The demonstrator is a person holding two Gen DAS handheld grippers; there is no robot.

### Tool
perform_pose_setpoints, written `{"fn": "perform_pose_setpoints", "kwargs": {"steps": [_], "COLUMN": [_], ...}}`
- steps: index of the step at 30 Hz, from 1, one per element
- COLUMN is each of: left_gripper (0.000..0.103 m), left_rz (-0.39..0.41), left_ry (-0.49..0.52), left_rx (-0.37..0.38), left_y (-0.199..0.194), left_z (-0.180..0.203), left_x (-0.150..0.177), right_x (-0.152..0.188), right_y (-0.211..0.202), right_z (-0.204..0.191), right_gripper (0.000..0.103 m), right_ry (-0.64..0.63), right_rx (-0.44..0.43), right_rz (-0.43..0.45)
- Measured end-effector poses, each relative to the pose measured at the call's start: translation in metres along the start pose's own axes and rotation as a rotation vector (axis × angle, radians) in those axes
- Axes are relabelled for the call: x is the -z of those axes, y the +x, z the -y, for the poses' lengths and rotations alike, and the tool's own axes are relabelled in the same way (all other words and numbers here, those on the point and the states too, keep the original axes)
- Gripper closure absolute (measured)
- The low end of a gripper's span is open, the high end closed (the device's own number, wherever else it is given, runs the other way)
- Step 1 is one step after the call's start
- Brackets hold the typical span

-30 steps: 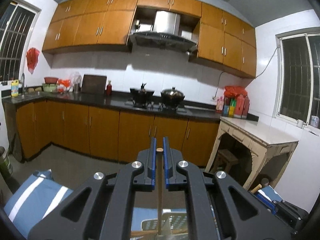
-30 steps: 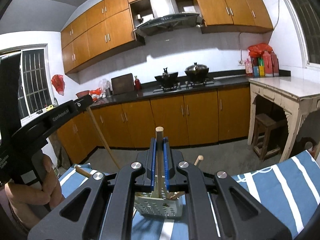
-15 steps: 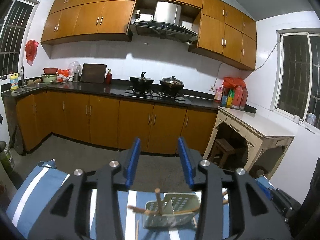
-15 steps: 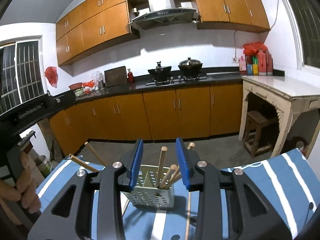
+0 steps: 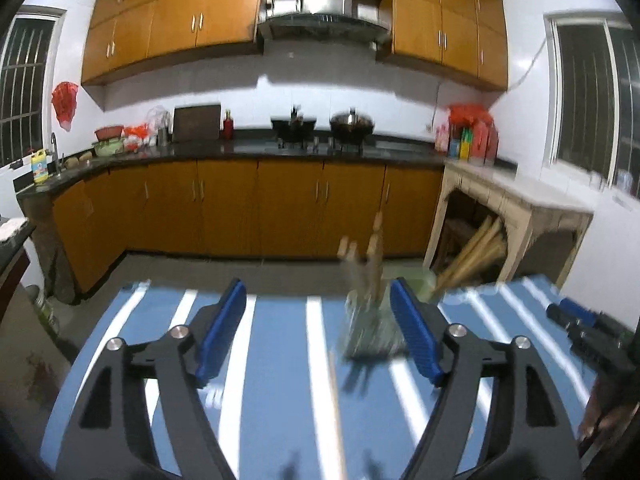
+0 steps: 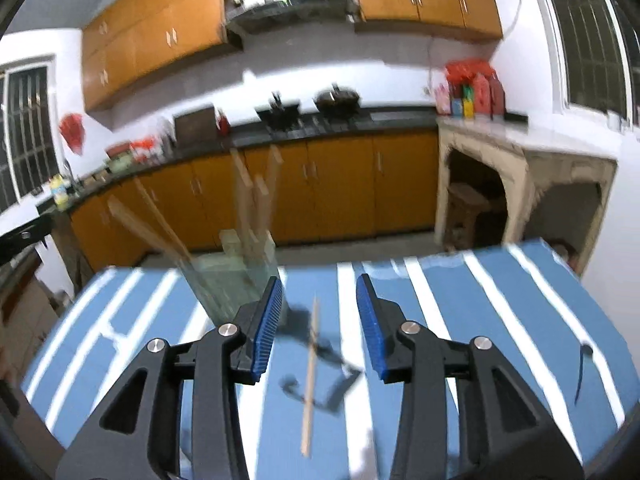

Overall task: Organize utensils
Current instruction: 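Return the right gripper and grasp a chopstick while the left gripper grasps another chopstick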

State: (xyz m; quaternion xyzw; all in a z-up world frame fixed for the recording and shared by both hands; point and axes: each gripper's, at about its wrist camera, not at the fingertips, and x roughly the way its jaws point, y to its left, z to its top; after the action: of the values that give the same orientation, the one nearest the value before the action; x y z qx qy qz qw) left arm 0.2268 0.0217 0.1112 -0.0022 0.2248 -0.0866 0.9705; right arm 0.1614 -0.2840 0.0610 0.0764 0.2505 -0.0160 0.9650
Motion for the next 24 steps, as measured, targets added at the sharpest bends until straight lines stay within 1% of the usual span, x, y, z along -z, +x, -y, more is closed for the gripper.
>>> {"fn": "perform_pose_setpoints", "kwargs": {"steps": [1, 3, 4, 6, 9, 10, 12, 15, 16, 18, 20, 21, 22, 23, 24], "left_gripper": [0.029, 0.027, 0.022, 0.018, 0.010, 0.008, 0.004, 0.004, 0.004, 0.004, 0.004, 0.004, 0.004, 0.004, 0.004], "left_rz": [-0.036, -0.075, -0.102, -0.148, -0.211, -0.233, -0.262, -0.291, -0.309, -0.346, -0.377, -0.380, -0.383, -0.390, -0.394], "left_ry": [0.009, 0.008, -0.004, -0.026, -0.020, -0.012, -0.001, 0.015, 0.017, 0.025, 0.044, 0.054, 0.070, 0.083, 0.091], "left_rx": [0.000, -0.003, -0.006, -0.014, -0.064, -0.069, -0.059, -0.030, -0.015, -0.015, 0.000, 0.009, 0.022, 0.026, 0.031], "left_y": [0.003, 0.009, 0.015, 0.025, 0.041, 0.047, 0.054, 0.060, 0.063, 0.068, 0.074, 0.075, 0.076, 0.078, 0.079], "left_z": [-0.003, -0.008, -0.013, -0.018, -0.018, -0.017, -0.014, -0.008, -0.006, 0.000, 0.005, 0.008, 0.011, 0.015, 0.017], "left_x": [0.013, 0.036, 0.048, 0.067, 0.096, 0.106, 0.121, 0.141, 0.146, 0.155, 0.164, 0.166, 0.169, 0.172, 0.173], "right_x": [0.008, 0.030, 0.043, 0.064, 0.091, 0.098, 0.113, 0.128, 0.131, 0.131, 0.129, 0.127, 0.127, 0.127, 0.126], "right_y": [0.006, 0.022, 0.031, 0.045, 0.064, 0.073, 0.084, 0.100, 0.103, 0.104, 0.107, 0.106, 0.108, 0.109, 0.110], "right_z": [0.003, 0.007, 0.008, 0.004, -0.008, -0.013, -0.018, -0.021, -0.020, -0.022, -0.022, -0.021, -0.020, -0.019, -0.017], "right_gripper": [0.063, 0.063, 0.063, 0.063, 0.063, 0.063, 0.063, 0.063, 0.063, 0.064, 0.069, 0.077, 0.087, 0.095, 0.095], "right_ry": [0.007, 0.029, 0.040, 0.051, 0.038, 0.028, 0.013, 0.013, 0.012, -0.012, -0.015, -0.015, -0.021, -0.027, -0.020], "right_rx": [0.001, -0.006, -0.014, -0.034, -0.063, -0.066, -0.060, -0.047, -0.044, -0.029, -0.024, -0.017, -0.002, 0.015, 0.015], "right_rz": [-0.029, -0.105, -0.145, -0.209, -0.286, -0.311, -0.348, -0.395, -0.401, -0.386, -0.384, -0.383, -0.380, -0.378, -0.379]}}
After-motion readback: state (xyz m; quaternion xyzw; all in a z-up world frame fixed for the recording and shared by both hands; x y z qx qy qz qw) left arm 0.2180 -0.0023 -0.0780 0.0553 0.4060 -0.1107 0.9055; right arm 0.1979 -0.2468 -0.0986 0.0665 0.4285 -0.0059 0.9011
